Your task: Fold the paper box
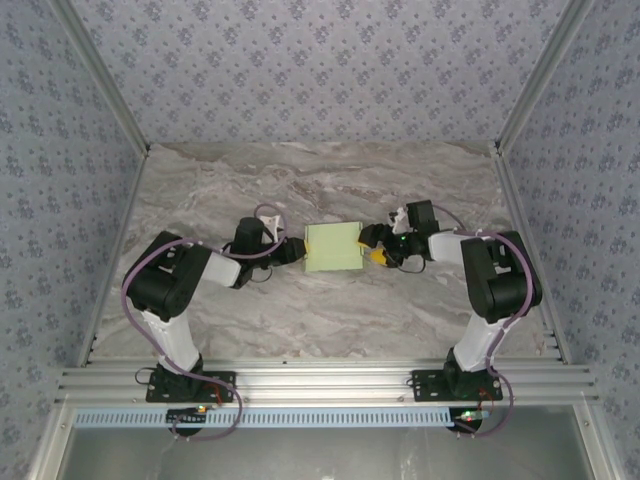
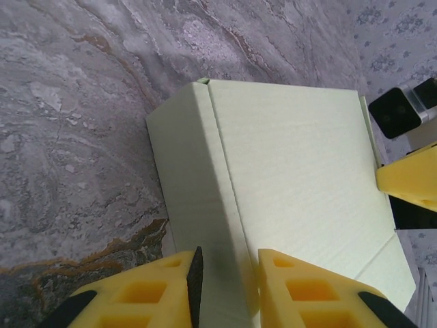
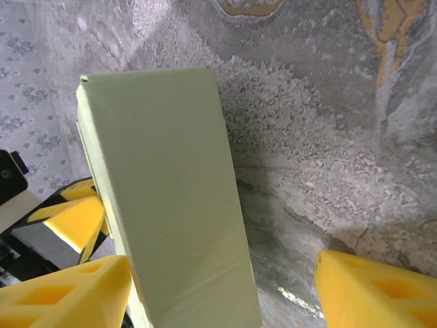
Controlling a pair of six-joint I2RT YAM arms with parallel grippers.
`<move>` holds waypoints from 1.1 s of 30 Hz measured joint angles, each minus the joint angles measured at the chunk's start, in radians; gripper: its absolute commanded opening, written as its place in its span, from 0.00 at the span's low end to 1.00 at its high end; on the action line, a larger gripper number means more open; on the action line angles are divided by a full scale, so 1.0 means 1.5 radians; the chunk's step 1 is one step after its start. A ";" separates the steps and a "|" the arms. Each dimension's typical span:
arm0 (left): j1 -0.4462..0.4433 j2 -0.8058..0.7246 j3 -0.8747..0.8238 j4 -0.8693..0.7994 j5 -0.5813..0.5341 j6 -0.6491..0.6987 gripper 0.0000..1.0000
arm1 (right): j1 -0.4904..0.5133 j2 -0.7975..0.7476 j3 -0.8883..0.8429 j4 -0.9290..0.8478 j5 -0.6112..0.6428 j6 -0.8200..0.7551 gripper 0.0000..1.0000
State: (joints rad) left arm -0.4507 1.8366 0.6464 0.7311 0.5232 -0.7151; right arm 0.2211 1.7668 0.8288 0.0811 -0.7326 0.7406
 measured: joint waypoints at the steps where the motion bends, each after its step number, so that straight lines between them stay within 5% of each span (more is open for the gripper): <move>1: 0.000 0.000 -0.002 0.003 -0.001 -0.002 0.28 | 0.003 0.000 0.002 -0.002 0.002 0.000 0.74; 10: 0.003 0.000 -0.002 0.004 0.001 -0.004 0.30 | 0.054 0.035 0.025 0.021 -0.034 0.023 0.65; 18: 0.005 -0.025 -0.007 -0.039 -0.006 0.003 0.48 | 0.049 0.036 0.032 0.025 -0.054 0.037 0.46; 25: 0.007 -0.177 -0.020 -0.182 -0.027 0.063 0.57 | 0.037 0.017 0.037 0.002 -0.070 0.046 0.42; 30: 0.008 -0.357 -0.055 -0.177 -0.052 0.188 0.85 | 0.023 -0.028 0.037 -0.064 -0.072 0.062 0.45; 33: -0.011 -0.431 -0.104 -0.151 -0.050 0.314 0.91 | 0.013 -0.061 0.037 -0.117 -0.078 0.077 0.46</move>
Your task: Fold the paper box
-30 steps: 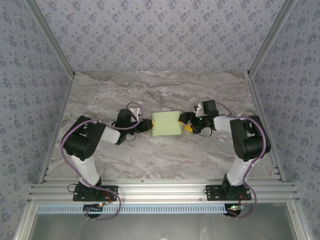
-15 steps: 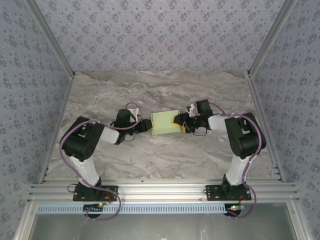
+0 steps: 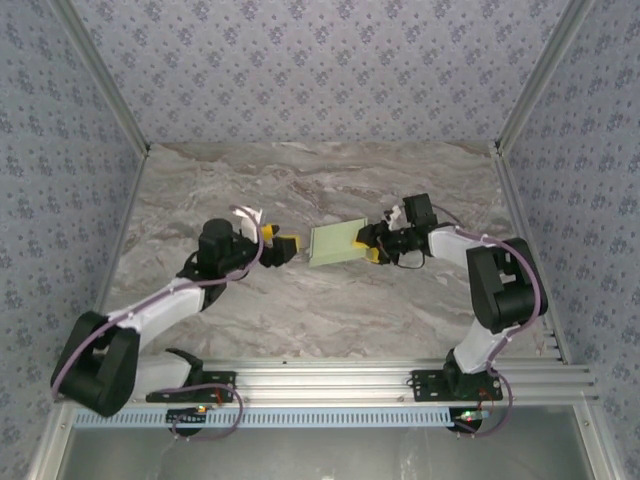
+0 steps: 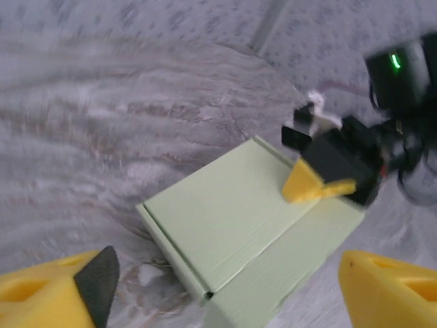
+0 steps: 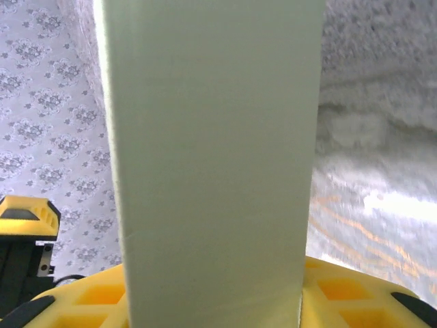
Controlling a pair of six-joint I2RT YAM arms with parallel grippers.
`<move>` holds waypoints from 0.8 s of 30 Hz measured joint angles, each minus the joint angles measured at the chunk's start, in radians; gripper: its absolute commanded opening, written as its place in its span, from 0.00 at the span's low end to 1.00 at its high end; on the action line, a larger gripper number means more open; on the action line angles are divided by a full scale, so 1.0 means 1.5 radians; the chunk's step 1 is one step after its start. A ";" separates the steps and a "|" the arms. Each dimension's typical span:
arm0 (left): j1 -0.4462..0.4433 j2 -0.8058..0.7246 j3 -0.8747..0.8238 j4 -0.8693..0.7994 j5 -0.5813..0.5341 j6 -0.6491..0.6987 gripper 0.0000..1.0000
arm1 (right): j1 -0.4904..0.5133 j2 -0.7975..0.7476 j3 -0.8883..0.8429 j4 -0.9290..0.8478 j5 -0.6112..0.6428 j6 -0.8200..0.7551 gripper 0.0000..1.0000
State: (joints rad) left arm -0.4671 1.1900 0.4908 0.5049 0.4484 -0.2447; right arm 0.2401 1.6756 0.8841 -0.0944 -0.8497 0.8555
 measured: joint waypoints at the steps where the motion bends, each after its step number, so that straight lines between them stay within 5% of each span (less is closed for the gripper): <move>1: -0.015 -0.011 -0.012 0.002 -0.002 0.041 0.91 | -0.002 -0.008 0.000 -0.013 -0.003 0.005 0.46; 9: -0.126 0.053 -0.068 0.026 -0.012 0.388 0.86 | -0.008 -0.039 0.003 -0.111 -0.032 0.066 0.46; 24: -0.237 0.195 -0.037 0.128 -0.161 0.647 0.80 | 0.006 -0.055 0.003 -0.152 -0.048 0.124 0.45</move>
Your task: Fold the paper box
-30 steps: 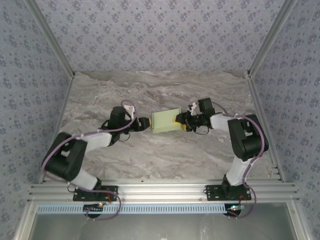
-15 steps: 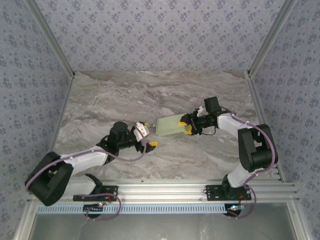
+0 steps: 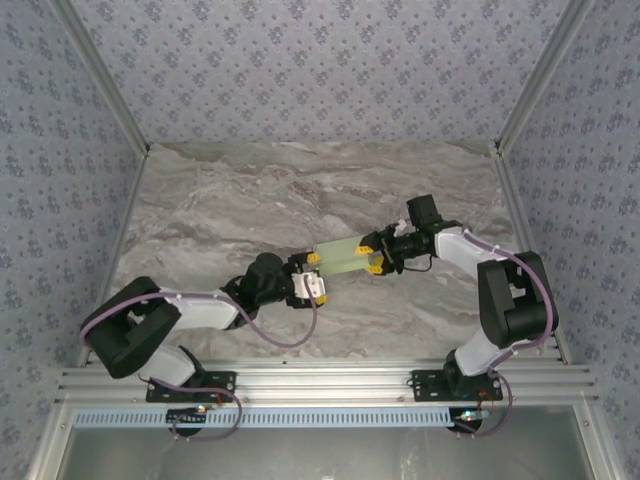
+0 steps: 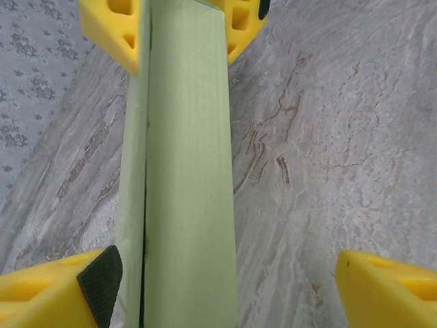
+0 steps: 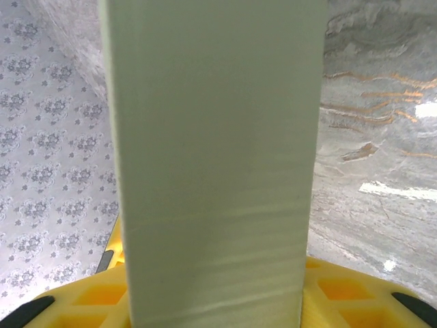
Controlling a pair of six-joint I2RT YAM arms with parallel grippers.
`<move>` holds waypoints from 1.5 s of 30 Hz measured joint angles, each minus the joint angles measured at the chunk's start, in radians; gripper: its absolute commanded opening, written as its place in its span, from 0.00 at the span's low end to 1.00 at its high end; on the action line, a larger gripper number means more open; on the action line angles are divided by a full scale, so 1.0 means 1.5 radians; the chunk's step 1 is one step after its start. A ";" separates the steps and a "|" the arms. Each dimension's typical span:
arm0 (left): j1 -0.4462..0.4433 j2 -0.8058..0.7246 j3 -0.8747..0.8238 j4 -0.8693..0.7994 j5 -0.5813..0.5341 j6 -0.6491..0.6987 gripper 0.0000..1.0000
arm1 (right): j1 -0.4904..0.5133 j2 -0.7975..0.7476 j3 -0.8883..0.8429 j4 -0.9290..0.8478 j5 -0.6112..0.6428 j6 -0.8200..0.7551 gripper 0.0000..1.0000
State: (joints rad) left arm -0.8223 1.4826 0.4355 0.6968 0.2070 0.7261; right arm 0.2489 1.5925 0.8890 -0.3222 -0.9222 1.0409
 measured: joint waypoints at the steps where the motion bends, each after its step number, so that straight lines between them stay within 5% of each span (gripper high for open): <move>1: -0.002 0.010 0.002 0.007 -0.005 0.006 0.79 | 0.003 -0.001 0.000 0.000 0.000 0.002 0.45; 9: -0.002 0.062 0.016 0.061 -0.051 0.048 0.58 | 0.018 -0.017 0.000 -0.001 0.011 0.022 0.45; 18: 0.002 0.060 0.035 0.036 -0.072 0.042 0.45 | 0.024 -0.032 -0.001 0.009 0.016 0.057 0.54; 25: 0.027 0.030 0.057 -0.043 -0.048 0.016 0.45 | 0.028 -0.056 -0.002 0.004 0.035 0.064 0.68; 38: 0.088 -0.124 0.201 -0.485 0.085 -0.049 0.45 | 0.039 -0.125 0.125 -0.185 0.199 -0.206 0.72; 45: 0.105 -0.068 0.312 -0.693 0.128 -0.059 0.48 | 0.040 -0.132 0.141 -0.203 0.264 -0.327 0.67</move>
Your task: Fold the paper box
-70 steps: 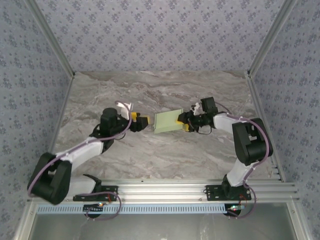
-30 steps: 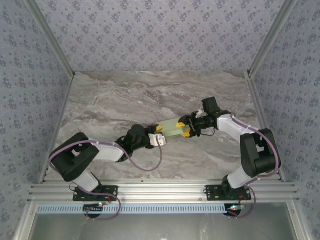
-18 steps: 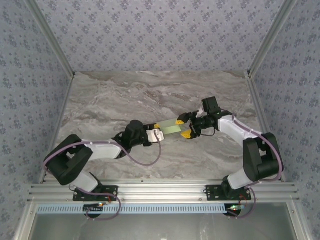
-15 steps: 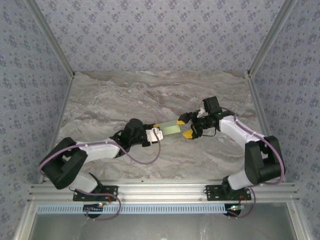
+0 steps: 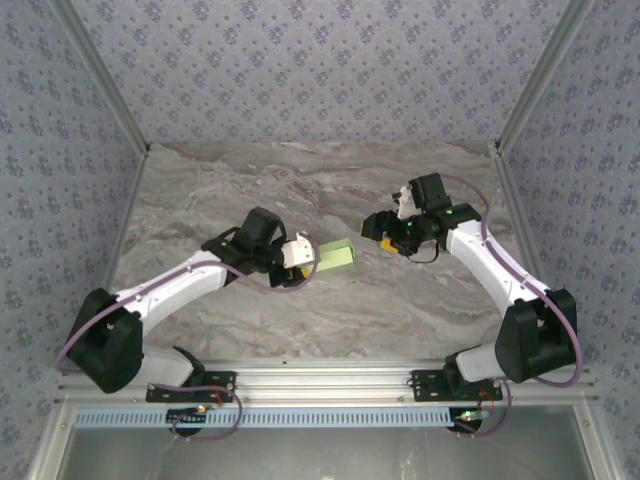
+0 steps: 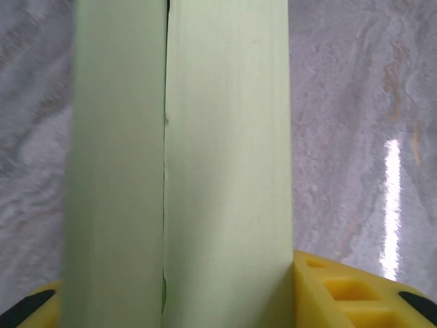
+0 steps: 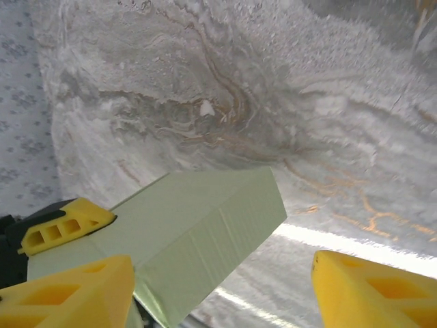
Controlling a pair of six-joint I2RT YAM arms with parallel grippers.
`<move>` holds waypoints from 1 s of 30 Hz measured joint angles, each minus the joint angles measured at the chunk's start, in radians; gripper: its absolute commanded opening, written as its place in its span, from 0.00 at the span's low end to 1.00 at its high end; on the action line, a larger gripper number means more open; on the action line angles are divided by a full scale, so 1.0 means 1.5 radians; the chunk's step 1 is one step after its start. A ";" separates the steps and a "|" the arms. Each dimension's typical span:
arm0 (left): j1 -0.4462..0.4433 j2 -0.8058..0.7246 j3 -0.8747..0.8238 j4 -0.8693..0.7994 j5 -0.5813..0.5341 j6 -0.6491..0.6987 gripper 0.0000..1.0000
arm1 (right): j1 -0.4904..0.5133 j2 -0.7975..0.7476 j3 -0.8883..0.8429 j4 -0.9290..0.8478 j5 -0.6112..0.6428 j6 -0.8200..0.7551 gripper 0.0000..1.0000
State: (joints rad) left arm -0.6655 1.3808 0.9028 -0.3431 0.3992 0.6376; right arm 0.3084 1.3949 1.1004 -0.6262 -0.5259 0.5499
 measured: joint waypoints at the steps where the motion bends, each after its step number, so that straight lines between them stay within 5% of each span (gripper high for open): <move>1: 0.000 0.011 0.007 -0.015 0.004 -0.002 0.48 | 0.000 0.000 0.000 0.001 0.006 -0.012 0.66; 20: 0.000 0.144 0.097 -0.107 0.011 -0.006 0.53 | 0.066 -0.051 -0.079 0.083 0.024 -0.154 0.48; 30: 0.000 0.139 0.079 -0.058 0.016 -0.035 0.53 | 0.112 -0.009 -0.079 0.120 0.057 -0.160 0.27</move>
State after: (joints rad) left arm -0.6655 1.5894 1.0206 -0.4305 0.4236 0.5850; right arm 0.4767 1.3819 0.9821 -0.4461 -0.4408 0.3096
